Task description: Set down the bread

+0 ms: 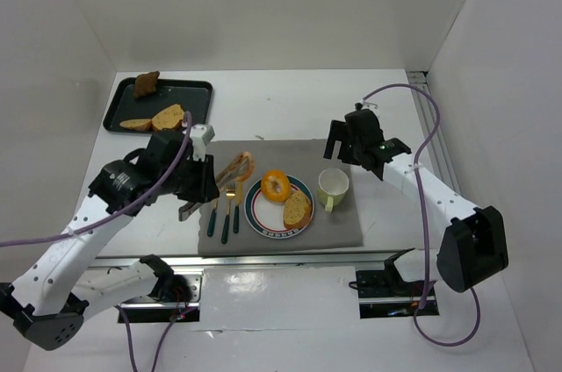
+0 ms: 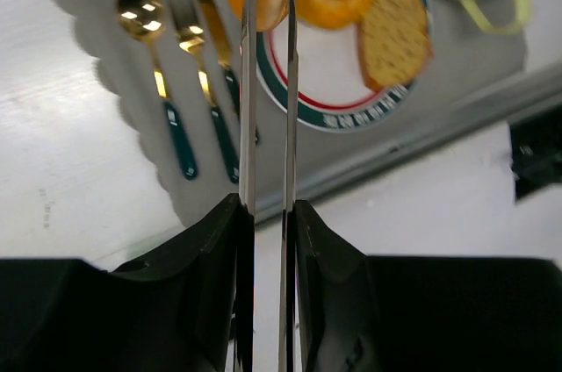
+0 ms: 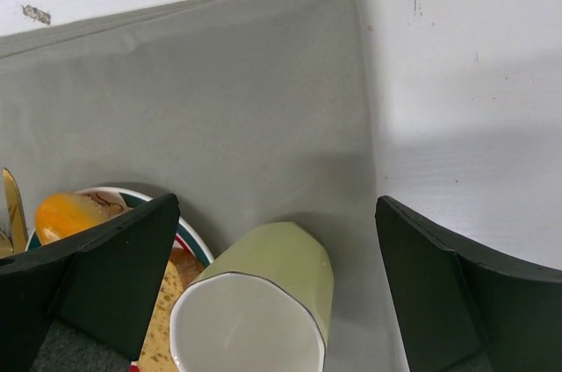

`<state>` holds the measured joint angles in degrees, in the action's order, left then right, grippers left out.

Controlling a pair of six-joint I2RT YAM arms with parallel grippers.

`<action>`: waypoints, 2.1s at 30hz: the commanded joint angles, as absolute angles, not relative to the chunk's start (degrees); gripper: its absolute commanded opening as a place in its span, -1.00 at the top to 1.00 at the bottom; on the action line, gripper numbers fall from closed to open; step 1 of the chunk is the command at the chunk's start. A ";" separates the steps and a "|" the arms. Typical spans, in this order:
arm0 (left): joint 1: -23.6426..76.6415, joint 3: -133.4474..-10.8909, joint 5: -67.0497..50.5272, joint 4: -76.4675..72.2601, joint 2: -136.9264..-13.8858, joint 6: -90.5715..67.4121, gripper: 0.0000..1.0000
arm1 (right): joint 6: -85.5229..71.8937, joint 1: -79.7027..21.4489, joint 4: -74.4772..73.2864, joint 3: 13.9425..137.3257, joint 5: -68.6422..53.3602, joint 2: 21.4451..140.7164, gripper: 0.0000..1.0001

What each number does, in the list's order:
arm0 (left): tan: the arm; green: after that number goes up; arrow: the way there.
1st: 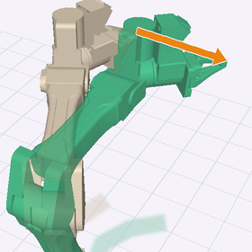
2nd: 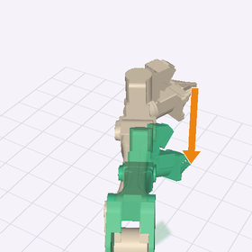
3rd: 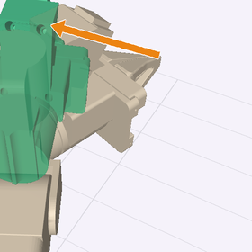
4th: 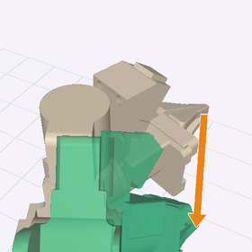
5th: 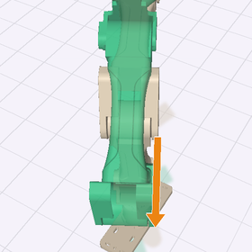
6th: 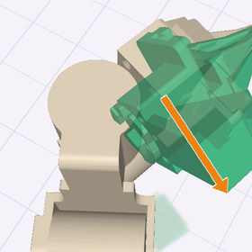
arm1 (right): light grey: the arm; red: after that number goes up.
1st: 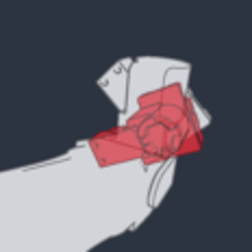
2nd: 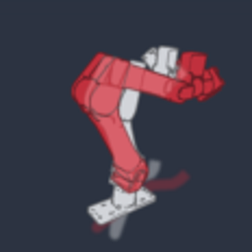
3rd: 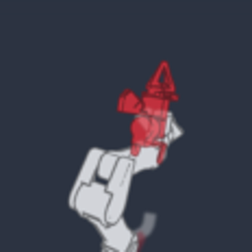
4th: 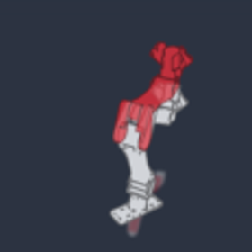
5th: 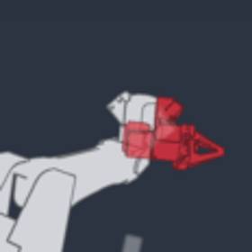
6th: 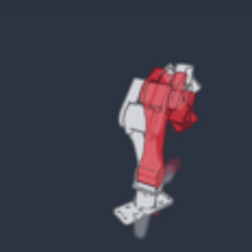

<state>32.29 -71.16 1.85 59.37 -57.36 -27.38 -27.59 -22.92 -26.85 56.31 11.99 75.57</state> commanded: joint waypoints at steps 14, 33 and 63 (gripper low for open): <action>36.39 -61.62 -14.93 59.07 -54.40 -31.82 0.59 | -28.92 -23.38 -26.89 57.04 12.22 70.58 -1.00; 36.39 -68.11 -12.04 59.33 -57.21 -31.30 -0.10 | -28.92 -23.38 -26.37 57.57 11.69 72.16 -1.00; 16.70 -120.57 10.45 39.36 -124.08 -23.29 -0.18 | -29.44 -23.38 -27.42 57.30 13.44 72.69 -1.00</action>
<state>17.32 -115.15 7.99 37.93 -121.08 -25.15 -28.88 -22.92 -27.18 56.16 11.86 72.55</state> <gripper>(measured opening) 0.587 0.999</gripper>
